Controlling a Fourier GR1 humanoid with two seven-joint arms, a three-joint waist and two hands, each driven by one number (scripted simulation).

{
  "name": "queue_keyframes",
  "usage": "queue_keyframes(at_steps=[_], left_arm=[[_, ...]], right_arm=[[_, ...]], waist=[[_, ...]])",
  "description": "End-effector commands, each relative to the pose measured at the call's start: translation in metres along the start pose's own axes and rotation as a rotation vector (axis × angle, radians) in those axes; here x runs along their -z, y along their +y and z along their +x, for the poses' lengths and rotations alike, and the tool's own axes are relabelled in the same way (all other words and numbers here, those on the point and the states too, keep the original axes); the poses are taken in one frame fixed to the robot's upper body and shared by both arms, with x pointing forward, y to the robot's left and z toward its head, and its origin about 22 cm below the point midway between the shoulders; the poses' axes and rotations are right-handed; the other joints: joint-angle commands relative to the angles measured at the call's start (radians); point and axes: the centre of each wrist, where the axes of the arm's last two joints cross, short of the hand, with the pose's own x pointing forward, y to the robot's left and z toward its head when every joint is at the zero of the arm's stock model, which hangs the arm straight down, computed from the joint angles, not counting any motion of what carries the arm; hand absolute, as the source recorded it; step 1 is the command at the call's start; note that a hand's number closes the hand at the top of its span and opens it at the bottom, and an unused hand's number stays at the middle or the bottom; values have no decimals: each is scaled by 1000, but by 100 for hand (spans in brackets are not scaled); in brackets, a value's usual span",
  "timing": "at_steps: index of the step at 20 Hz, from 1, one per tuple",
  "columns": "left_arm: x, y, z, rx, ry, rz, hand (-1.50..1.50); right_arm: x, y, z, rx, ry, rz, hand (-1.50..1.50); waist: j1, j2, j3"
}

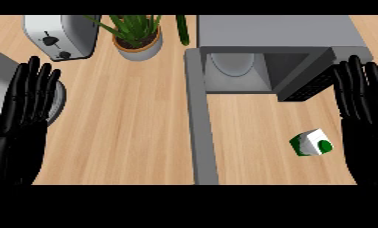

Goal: Pick up the milk, place it into the microwave and close the microwave

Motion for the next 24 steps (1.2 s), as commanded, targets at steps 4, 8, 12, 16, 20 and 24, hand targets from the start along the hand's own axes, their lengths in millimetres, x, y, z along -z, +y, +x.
queue_keyframes(at_steps=[4, 8, 12, 16, 20, 24], left_arm=[[-3, 26, 1, -38, -12, -26, -150], [-15, 17, 11, -266, 60, -5, -150], [-22, 33, 31, -267, 48, -16, -150], [-51, 49, 40, -279, 53, -19, -150], [-72, 62, 42, -267, 56, -6, -150], [-78, 59, 67, -270, 54, -7, -150]], right_arm=[[-25, -63, 9, -46, -13, 69, -150], [-39, -69, 19, 67, 11, 199, -150], [-60, -99, 29, 78, 24, 185, -150], [-56, -112, 14, 46, 53, 126, -150], [-65, -102, 4, 3, 97, 108, -150], [-78, -116, -4, -29, 108, 113, -150]], waist=[[4, -21, 18], [7, -28, 18], [4, -23, 18], [14, -22, 18], [18, -22, 17], [15, -22, 18]])
